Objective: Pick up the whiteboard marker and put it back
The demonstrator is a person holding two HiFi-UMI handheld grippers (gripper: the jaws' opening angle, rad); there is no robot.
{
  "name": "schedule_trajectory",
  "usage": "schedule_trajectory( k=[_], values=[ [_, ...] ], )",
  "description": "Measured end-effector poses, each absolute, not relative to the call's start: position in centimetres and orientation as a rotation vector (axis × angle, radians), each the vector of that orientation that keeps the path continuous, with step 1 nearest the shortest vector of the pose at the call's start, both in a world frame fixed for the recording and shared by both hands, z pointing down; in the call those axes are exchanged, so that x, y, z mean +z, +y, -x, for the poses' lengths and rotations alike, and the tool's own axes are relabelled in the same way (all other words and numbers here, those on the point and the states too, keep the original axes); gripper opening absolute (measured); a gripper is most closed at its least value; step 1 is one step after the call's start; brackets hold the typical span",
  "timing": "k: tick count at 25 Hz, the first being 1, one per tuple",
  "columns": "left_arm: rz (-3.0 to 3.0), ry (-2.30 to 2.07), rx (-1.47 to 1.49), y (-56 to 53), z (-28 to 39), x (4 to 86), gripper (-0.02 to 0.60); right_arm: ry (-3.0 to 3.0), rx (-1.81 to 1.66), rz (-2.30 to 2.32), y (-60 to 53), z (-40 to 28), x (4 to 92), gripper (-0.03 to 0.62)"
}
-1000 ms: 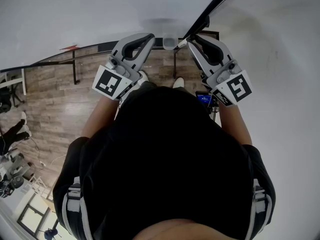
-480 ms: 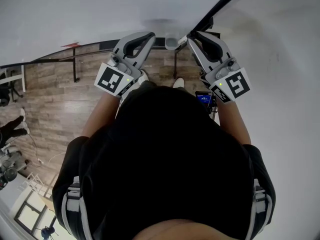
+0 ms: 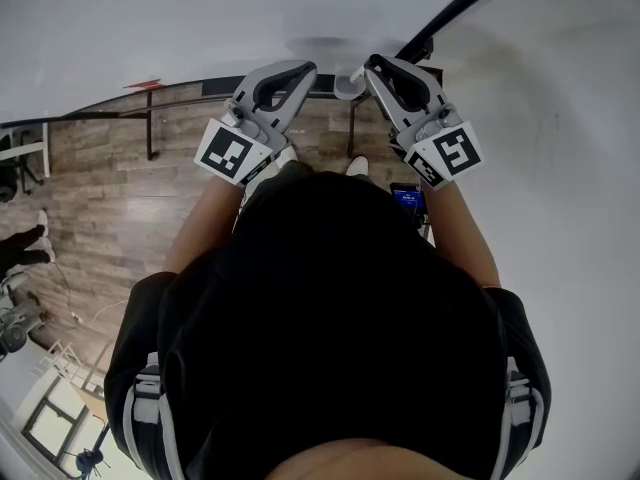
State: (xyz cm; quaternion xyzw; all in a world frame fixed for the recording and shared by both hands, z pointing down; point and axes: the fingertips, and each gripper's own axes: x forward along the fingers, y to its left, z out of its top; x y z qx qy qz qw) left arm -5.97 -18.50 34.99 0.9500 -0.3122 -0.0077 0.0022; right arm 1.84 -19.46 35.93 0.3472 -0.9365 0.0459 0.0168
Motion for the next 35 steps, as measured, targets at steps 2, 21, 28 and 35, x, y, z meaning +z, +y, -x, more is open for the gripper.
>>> schedule_trajectory(
  k=[2,21,28,35],
  values=[
    [-2.969,-0.976,-0.024,-18.5,5.9,35.5,0.005,-2.901,0.126,-1.076,-19.8,-1.8,36.9,0.069],
    [-2.964,-0.968,-0.051,-19.0,5.1,37.9,0.005,-2.784,0.188,-1.064,-22.3,-0.9,47.9,0.069],
    [-2.960,-0.958,-0.051,-19.0,4.9,37.6,0.005,-2.724,0.284,-1.067,-22.9,-1.1,51.8,0.070],
    [-2.951,-0.965,-0.054,-19.0,5.3,37.5,0.005,-2.669,0.345,-1.041,-23.1,-1.1,54.9,0.071]
  ],
)
